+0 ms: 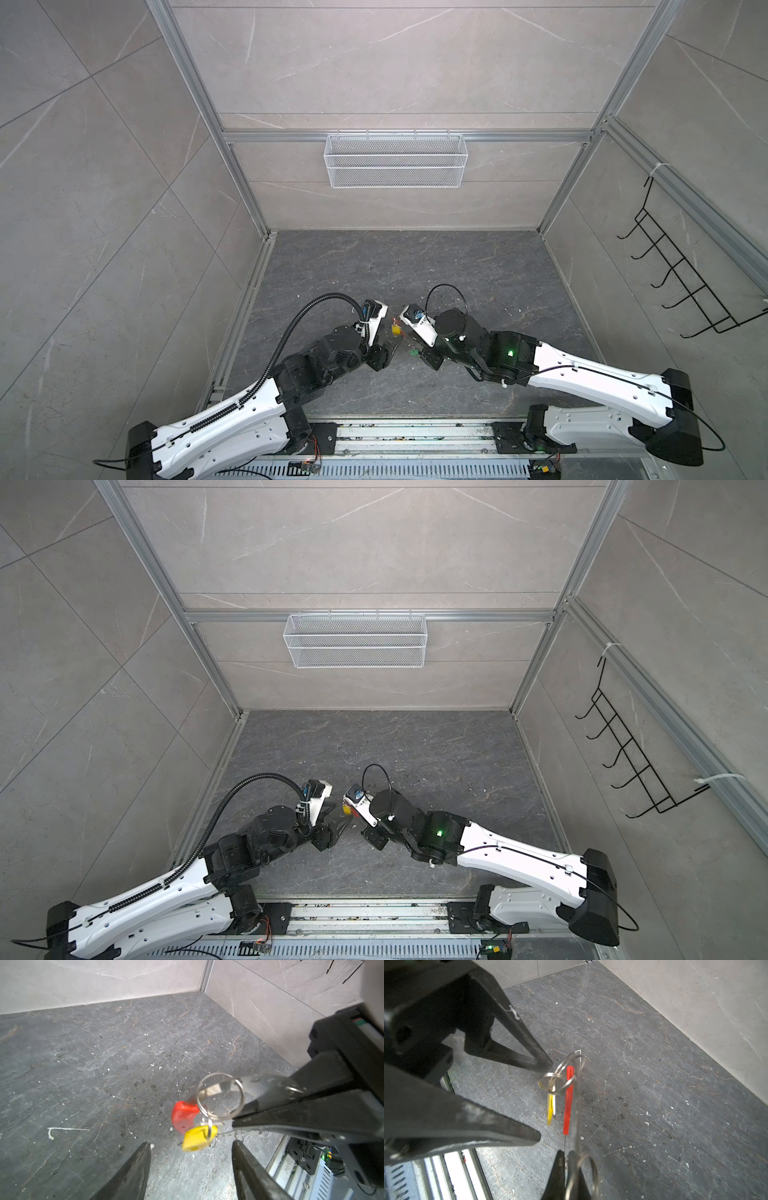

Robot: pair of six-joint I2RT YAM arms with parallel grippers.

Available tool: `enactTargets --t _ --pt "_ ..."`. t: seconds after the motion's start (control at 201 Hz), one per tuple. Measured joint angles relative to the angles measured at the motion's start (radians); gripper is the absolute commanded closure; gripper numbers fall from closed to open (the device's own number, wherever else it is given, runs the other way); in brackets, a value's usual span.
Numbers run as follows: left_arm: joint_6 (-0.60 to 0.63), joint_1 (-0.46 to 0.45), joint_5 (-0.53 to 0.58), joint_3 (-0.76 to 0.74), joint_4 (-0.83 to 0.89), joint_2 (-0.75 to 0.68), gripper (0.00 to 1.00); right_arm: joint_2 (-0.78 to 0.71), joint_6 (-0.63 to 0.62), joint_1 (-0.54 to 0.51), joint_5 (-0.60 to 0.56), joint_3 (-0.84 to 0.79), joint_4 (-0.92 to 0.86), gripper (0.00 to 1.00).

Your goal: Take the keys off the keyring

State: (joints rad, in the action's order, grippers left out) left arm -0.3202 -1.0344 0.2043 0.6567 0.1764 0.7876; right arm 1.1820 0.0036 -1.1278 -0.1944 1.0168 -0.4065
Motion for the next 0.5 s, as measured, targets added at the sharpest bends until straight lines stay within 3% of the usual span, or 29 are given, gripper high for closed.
enactTargets --t 0.229,0.498 --pt "0.038 0.0 0.032 0.0 -0.014 0.019 0.41 -0.021 0.004 -0.005 0.027 0.0 0.0 1.0" --pt "0.064 0.0 0.026 0.0 -0.03 0.034 0.68 -0.044 0.019 -0.007 0.035 -0.002 0.008 1.0"
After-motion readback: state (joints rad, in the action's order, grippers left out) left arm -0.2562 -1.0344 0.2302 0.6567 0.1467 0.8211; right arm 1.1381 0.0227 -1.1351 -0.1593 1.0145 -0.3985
